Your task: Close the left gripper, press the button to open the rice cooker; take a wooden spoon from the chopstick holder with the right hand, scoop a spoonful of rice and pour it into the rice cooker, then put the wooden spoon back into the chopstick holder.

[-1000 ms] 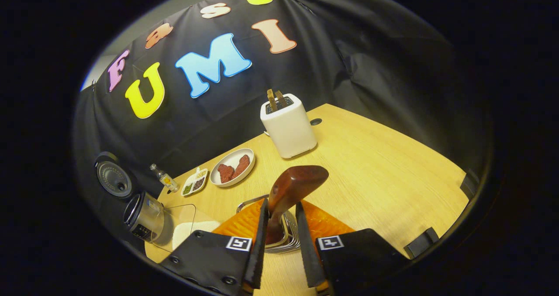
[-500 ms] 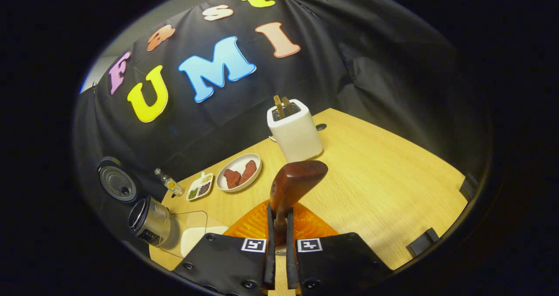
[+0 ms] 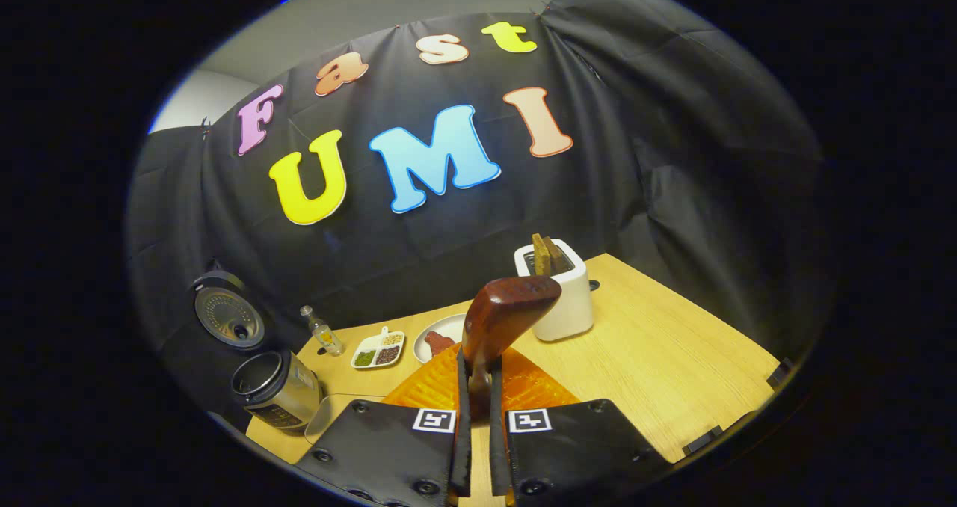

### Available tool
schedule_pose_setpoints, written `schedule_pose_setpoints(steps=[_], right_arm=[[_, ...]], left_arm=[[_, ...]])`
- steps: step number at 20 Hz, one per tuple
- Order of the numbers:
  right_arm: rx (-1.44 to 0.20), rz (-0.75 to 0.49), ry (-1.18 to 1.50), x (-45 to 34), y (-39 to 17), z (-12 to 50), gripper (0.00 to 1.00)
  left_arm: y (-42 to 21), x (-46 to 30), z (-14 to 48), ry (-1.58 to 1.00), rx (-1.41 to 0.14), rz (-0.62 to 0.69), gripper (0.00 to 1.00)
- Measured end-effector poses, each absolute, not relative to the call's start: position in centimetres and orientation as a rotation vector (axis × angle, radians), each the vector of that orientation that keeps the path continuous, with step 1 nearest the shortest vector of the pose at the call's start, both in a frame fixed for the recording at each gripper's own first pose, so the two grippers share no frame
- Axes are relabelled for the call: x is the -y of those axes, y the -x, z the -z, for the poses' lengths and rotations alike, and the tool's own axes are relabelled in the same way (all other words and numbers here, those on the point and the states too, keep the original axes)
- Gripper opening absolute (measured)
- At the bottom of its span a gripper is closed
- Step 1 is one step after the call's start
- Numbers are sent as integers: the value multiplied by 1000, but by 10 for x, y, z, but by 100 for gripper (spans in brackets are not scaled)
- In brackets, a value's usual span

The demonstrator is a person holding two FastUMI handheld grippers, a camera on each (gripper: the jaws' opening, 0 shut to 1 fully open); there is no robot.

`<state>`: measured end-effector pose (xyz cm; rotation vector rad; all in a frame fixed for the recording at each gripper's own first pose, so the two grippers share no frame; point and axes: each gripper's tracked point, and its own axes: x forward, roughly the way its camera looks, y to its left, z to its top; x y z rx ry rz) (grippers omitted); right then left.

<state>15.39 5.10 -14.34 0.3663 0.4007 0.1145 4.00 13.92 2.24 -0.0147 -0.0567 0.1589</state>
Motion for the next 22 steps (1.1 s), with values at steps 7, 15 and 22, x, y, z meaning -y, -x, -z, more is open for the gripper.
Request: schedule_pose_setpoints(steps=[7, 15, 22], right_arm=[[-416, -223, -350, -120, -153, 140, 12], [-490, -299, -283, -180, -145, 174, 12], [-530, -296, -123, -202, -143, 212, 11]], left_arm=[[-47, -159, -10, 10, 40, -166, 78], [-51, -188, 4, 3, 17, -191, 78], [-52, -204, 16, 3, -2, -210, 80]])
